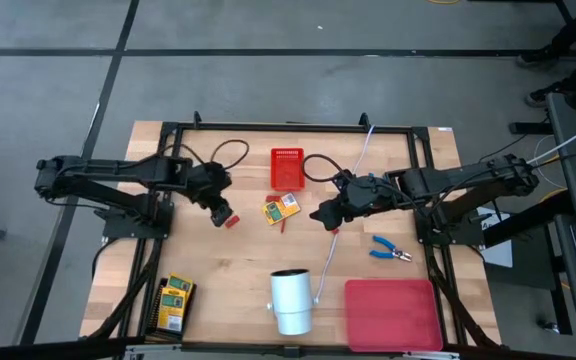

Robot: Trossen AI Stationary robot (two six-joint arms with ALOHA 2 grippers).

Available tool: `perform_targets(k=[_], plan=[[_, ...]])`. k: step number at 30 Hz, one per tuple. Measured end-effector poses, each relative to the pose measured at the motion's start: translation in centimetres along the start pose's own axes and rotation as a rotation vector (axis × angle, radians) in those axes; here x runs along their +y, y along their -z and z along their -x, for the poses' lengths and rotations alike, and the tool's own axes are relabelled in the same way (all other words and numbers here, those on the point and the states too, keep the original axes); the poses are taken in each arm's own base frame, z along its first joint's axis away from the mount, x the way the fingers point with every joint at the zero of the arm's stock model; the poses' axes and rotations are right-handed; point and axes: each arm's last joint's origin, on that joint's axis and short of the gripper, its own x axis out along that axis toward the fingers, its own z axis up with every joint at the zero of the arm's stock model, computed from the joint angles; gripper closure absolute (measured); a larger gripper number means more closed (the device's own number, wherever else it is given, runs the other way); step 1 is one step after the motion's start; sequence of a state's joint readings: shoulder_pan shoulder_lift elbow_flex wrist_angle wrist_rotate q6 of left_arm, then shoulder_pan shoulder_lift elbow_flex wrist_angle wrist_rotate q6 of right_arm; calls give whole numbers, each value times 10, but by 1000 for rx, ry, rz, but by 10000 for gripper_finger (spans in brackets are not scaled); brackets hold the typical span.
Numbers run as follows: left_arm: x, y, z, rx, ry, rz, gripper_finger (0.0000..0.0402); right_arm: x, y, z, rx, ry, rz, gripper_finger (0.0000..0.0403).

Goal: Pick & Place School Supplies
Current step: Put the yellow box crayon into the black bin

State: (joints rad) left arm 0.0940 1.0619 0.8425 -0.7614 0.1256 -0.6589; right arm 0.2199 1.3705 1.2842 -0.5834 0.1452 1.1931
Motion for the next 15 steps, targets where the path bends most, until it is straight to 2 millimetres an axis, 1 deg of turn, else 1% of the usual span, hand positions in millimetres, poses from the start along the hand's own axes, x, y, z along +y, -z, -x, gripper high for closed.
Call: perform_targets(k=[3,5,8,10,15], plan=[[-6,-12,-10,-4,116,35,267,0,0,0,0,0,0,191],[-3,-17,-19,17,108,92,267,0,0,0,1,-1,0,191],[10,-18,-38,61,81,191,267,1,-1,0,-6,-13,1,191],[18,-17,-51,63,96,231,267,2,-1,0,-16,-23,5,191],[37,-13,-73,-34,197,280,267,5,0,2,-35,-42,20,191]])
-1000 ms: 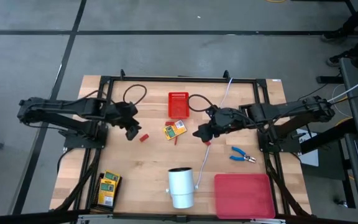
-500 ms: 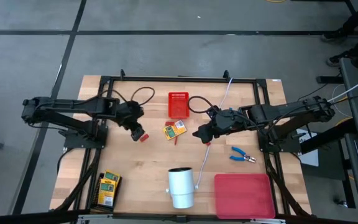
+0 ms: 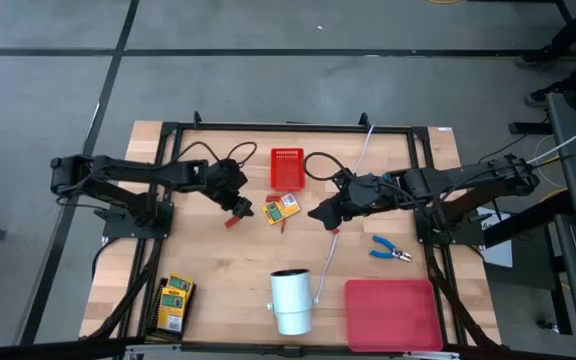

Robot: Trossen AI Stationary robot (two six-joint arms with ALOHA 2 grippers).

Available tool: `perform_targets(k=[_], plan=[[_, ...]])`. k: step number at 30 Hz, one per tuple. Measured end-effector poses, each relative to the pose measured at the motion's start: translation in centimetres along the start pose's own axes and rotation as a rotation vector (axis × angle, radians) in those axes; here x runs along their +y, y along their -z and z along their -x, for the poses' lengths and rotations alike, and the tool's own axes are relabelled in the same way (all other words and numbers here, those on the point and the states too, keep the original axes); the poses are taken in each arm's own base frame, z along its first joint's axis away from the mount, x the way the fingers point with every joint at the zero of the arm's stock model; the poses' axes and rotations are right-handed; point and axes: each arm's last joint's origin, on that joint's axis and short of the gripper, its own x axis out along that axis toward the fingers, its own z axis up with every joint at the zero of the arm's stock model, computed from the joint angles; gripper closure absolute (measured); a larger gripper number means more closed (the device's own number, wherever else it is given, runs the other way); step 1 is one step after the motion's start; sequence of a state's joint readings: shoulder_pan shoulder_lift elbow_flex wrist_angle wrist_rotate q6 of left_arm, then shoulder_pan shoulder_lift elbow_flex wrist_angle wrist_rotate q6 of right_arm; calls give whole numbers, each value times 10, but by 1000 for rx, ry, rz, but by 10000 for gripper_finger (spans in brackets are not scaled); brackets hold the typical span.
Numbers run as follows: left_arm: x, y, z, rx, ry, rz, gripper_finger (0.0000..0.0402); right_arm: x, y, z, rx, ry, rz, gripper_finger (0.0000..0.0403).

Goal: Pick & Place School Supplies
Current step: Put the yellow box crayon into the black bin

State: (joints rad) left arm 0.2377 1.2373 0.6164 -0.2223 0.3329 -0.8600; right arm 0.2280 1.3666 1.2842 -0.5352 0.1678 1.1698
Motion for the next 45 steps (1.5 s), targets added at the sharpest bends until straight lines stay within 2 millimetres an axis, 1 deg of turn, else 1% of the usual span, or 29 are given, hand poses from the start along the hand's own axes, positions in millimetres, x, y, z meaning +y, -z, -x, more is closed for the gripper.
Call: perform_targets(k=[2,5,7,13,18,24,33,37,45], plan=[[10,0,-4,-39,35,30,267,1,1,0,0,0,3,191],[31,5,-8,-55,33,91,267,2,4,1,3,-4,8,191],[39,6,-11,-76,50,118,267,2,4,1,2,-9,9,191],[50,3,-17,-114,27,122,267,5,3,1,-7,-33,9,191],[60,1,-34,-94,-8,97,267,5,3,1,-8,-34,19,191],[61,-6,-50,-121,33,66,267,5,3,1,-7,-35,11,191],[56,-21,-70,-73,-2,3,267,5,3,2,-9,-39,6,191],[53,-24,-74,-46,-19,-40,267,6,3,5,-10,-49,3,191],[54,-21,-75,-5,-22,-51,267,6,3,8,-26,-48,0,191]])
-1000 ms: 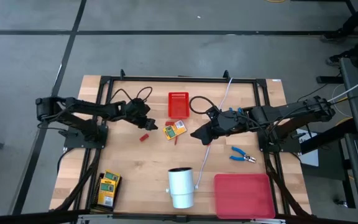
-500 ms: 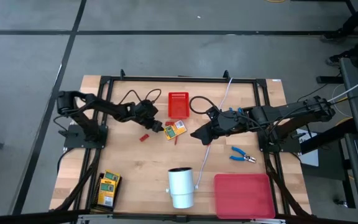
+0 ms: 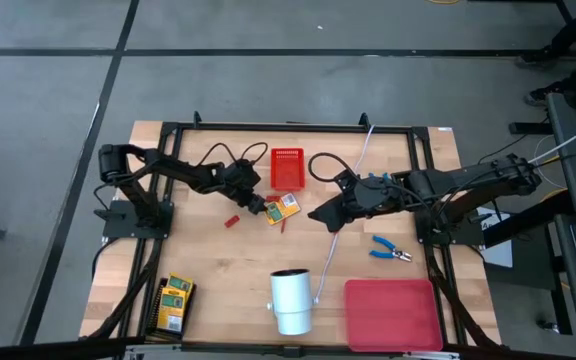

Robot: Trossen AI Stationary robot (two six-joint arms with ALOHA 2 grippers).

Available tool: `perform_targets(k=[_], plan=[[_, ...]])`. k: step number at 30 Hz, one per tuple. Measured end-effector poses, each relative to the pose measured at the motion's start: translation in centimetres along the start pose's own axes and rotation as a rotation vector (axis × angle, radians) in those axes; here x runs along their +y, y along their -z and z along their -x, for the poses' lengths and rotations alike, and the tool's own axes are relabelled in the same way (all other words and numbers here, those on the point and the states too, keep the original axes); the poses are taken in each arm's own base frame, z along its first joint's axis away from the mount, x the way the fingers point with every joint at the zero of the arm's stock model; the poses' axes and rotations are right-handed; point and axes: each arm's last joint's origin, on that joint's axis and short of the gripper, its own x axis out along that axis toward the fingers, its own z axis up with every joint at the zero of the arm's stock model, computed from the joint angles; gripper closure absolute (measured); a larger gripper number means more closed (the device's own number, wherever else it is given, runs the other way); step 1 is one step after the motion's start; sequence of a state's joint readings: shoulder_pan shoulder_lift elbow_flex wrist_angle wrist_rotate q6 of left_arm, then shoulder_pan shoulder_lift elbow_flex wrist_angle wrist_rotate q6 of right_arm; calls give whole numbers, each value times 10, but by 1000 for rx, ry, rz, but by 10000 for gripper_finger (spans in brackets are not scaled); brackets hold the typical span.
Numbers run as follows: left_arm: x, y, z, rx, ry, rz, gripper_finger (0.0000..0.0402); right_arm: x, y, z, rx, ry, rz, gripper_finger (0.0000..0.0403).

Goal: Pick & Place School Supplies
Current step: Put the yellow box crayon into the black bin

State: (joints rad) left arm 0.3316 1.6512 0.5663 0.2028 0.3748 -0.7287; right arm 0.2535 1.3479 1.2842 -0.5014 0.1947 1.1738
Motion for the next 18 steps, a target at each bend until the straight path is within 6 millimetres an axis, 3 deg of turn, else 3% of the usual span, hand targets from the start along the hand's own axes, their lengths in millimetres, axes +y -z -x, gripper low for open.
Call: perform_targets(k=[10,18], plan=[[0,3,-1,26,1,-1,274,0,0,0,-7,3,3,191],[1,4,-1,27,-6,-5,331,0,0,0,-7,3,4,191]])
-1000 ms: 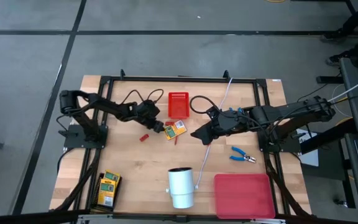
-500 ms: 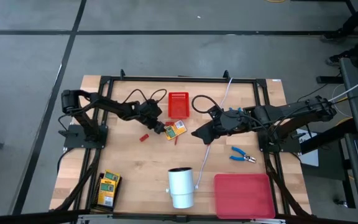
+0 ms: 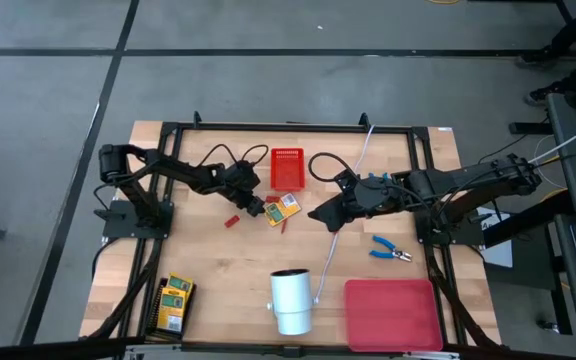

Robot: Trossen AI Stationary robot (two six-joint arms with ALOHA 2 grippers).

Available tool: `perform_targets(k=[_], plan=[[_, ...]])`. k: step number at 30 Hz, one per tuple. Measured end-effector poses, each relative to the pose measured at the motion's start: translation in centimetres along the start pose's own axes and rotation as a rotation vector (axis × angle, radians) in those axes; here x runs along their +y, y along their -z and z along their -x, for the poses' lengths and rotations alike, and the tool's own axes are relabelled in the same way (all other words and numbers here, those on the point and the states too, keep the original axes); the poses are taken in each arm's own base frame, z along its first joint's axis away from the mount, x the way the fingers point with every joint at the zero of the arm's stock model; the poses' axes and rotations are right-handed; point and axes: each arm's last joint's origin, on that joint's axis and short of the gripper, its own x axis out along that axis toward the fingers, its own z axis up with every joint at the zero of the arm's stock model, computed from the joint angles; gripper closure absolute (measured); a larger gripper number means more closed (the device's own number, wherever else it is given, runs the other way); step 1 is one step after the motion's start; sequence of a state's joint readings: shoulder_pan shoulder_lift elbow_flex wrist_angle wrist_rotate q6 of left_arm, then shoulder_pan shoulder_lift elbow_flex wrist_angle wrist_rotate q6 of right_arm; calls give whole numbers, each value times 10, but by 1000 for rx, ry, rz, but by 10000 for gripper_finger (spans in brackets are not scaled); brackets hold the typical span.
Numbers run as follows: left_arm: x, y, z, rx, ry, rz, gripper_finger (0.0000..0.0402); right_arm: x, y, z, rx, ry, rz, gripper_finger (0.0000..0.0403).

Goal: Pick & Place School Supplies
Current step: Put the yellow box crayon into the black bin

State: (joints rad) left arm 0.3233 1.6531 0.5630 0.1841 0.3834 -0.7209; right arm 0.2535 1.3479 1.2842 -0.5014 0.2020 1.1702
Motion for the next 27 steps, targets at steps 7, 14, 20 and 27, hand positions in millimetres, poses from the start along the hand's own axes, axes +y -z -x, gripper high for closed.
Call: perform_targets(k=[7,14,20,27], plan=[[2,-2,1,-6,5,-8,397,0,0,0,0,0,3,191],[4,-6,3,0,49,5,400,2,4,1,-20,6,14,191],[3,-6,3,21,89,-3,400,4,9,2,-38,11,14,191],[-4,-9,4,29,202,-3,400,5,11,3,-45,12,7,191]])
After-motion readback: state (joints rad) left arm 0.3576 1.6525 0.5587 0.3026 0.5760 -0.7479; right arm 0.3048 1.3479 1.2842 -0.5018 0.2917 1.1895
